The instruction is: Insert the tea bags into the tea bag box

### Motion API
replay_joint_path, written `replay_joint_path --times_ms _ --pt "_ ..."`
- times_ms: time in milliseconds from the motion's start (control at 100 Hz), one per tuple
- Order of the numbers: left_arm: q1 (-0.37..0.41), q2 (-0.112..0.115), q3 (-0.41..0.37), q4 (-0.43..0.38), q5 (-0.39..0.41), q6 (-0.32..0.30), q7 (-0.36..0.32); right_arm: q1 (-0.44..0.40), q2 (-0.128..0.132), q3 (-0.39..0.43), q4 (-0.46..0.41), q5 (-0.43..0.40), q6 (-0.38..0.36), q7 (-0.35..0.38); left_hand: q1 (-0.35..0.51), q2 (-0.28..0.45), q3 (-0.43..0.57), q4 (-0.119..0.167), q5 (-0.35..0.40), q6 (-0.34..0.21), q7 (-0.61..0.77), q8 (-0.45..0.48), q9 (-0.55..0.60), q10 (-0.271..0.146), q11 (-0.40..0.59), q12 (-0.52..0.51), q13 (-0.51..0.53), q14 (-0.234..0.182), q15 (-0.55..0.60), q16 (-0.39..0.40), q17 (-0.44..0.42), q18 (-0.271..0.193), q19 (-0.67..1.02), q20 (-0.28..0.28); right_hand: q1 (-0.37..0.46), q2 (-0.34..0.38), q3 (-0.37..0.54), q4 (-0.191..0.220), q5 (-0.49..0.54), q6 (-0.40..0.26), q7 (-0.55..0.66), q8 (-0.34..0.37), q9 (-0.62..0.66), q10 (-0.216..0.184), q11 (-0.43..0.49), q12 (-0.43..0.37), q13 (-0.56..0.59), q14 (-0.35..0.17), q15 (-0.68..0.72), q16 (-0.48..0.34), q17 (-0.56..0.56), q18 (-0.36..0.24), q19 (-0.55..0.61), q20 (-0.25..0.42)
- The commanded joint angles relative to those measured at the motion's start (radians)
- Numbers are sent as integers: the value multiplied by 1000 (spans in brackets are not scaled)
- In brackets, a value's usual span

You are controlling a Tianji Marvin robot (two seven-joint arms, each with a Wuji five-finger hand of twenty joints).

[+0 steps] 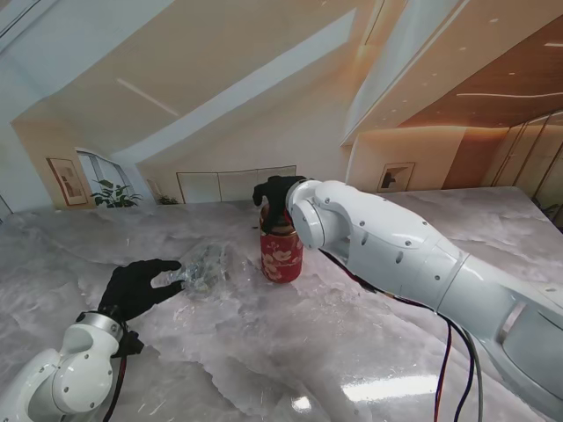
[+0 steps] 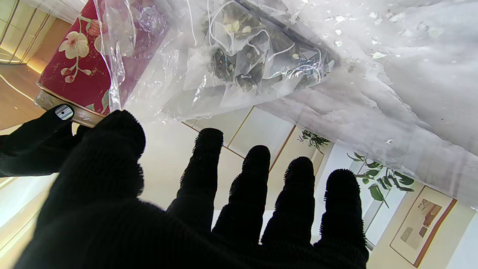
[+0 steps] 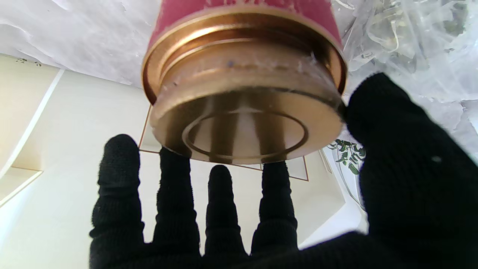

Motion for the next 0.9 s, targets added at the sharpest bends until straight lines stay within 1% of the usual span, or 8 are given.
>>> replay_joint_path --times_ms 0,150,440,740,890 --pt "4 -4 1 -6 -4 -3 -15 2 4 -4 -7 -5 6 17 28 30 3 -16 6 -21 7 8 -11 -7 -4 -5 -25 22 5 5 -5 5 23 12 2 10 -37 29 -44 17 -25 -3 -17 3 -15 -13 -53 1 -11 -10 -15 37 -12 52" --pt "3 -4 1 -6 -5 -4 -16 4 7 -7 -13 -11 11 24 29 30 4 -15 9 -21 8 8 -9 -5 -3 -5 -23 24 7 6 -4 7 26 13 -3 7 -34 37 -51 26 -28 -4 -17 6 -22 -16 -56 1 -13 -12 -23 41 -14 54" --pt "1 -4 4 -4 -6 -3 -21 2 14 -4 -20 -22 19 29 28 30 4 -15 10 -21 9 8 -9 -6 -3 -5 -23 25 9 6 -4 9 29 15 -19 11 -34 37 -61 35 -33 -6 -17 10 -37 -22 -67 3 -20 -15 -44 54 -24 56" --pt "-6 -3 7 0 -7 -3 -26 0 17 1 -22 -19 21 33 29 29 5 -14 10 -21 9 8 -8 -4 -2 -4 -22 28 10 6 -2 11 33 17 -86 32 -33 32 -80 55 -48 -12 -17 14 -68 -34 -86 10 -48 -29 -76 78 -45 55" --pt "-8 -2 8 1 -7 -3 -28 -2 18 5 -23 -15 19 34 29 29 5 -14 12 -22 10 9 -8 -4 -2 -4 -21 28 11 7 -2 11 34 18 -136 39 -9 27 -98 69 -73 -26 -15 17 -114 -50 -99 21 -115 -62 -106 104 -80 40"
